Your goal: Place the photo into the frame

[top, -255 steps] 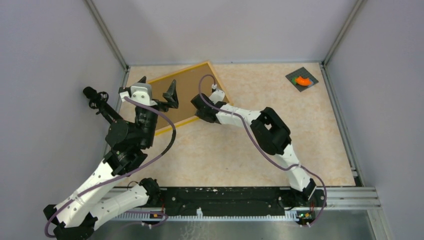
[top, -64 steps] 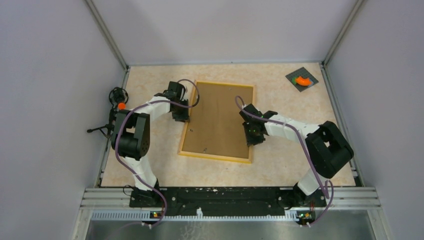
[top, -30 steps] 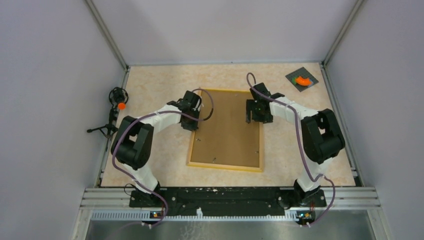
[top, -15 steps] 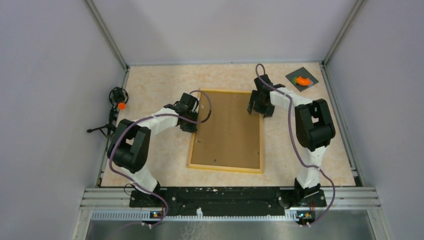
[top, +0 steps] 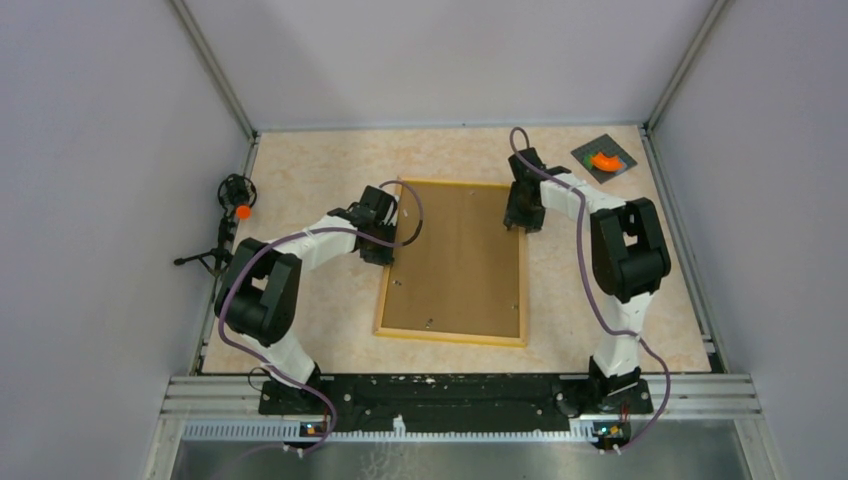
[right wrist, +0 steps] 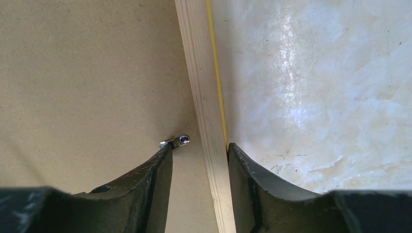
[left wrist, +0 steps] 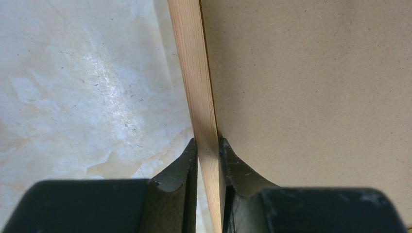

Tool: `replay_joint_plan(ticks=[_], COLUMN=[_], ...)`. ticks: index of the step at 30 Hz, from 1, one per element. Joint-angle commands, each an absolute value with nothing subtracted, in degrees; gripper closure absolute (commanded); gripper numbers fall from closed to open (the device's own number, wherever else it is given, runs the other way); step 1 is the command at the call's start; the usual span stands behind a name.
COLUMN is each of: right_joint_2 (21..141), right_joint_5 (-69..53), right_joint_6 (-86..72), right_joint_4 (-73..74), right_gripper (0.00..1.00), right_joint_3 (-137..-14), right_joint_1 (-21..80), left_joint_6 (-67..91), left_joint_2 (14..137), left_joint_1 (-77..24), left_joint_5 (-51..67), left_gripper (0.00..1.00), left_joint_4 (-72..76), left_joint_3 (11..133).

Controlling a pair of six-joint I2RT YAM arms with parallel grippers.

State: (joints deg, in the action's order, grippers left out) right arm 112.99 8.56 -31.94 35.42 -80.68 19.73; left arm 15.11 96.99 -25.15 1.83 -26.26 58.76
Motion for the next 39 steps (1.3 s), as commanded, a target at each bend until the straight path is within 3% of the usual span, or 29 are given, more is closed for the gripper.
replay_joint_plan(ticks=[1,5,8,12,20,35,39], right_joint_2=[113.9,114.7,114.8,113.6,114.3,117.8,116.6], right_joint_5=[7.9,10.1,10.7,8.3,6.3,12.1,10.0], right_joint_6=[-28.0,-25.4,-25.2,-26.8,-29.8,-32.7,-31.5], right_joint_4=[37.2,38.6,39.7,38.6,37.9,42.4,42.0], right_gripper=[0.68,0.8,0.79,0.6,0.4,0.42,0.5], right_joint_3=[-78.8,-79.2,-80.4,-82.3,-84.9,-89.7,-87.1], right_joint_1=[20.0,19.9,19.6,19.5,19.1,18.5,18.5], left_joint_6=[15.3,15.3,15.3,15.3,15.2,15.2,15.3], left_joint_2=[98.3,98.2,98.0,98.1,97.8,97.4,97.3], left_joint_1=[-25.8,-25.8,-25.8,-25.8,-25.9,-25.8,-25.8], left_joint_5=[5.7,5.8,5.8,5.8,6.6,8.0,8.1], left_gripper=[1.0,1.0,1.0,1.0,1.0,1.0,1.0], left_joint_4=[-32.5,-32.6,-32.5,-32.5,-32.4,-32.2,-32.2], left_joint_3=[56.6,56.6,56.5,56.5,56.4,56.4,56.4])
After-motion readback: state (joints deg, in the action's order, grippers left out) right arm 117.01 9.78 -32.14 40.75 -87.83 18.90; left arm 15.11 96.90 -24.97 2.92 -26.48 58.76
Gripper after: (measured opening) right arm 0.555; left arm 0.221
